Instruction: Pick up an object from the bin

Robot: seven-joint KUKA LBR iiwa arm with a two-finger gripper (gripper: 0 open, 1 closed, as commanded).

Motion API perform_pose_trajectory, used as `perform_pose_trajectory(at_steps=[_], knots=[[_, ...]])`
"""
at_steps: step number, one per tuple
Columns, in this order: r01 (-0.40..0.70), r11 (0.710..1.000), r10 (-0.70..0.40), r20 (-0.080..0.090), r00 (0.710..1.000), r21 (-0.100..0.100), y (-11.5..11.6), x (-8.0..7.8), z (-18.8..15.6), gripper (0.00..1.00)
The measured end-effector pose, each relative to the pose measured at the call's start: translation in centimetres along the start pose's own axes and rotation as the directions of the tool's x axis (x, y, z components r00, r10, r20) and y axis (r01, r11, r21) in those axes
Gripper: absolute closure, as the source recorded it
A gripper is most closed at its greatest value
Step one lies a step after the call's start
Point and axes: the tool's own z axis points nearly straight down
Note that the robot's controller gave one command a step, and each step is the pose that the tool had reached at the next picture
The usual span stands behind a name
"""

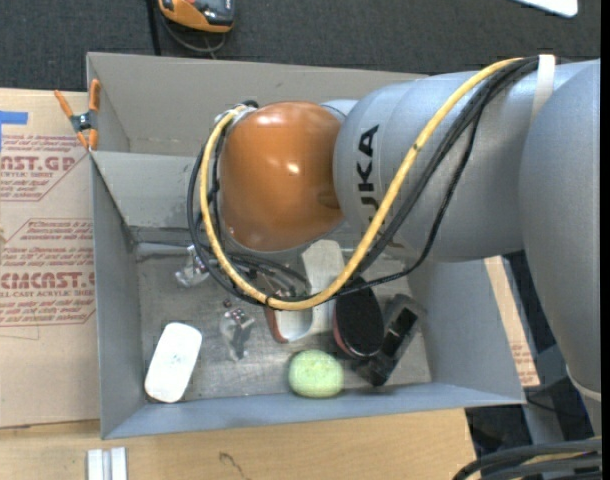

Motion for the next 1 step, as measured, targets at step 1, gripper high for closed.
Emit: perform_pose_trajectory(at_steps=[1], knots=[[0.096,0.995,-0.096,-0.003,0.995,-0.002,0.28,-0.81,6.6,0.0]])
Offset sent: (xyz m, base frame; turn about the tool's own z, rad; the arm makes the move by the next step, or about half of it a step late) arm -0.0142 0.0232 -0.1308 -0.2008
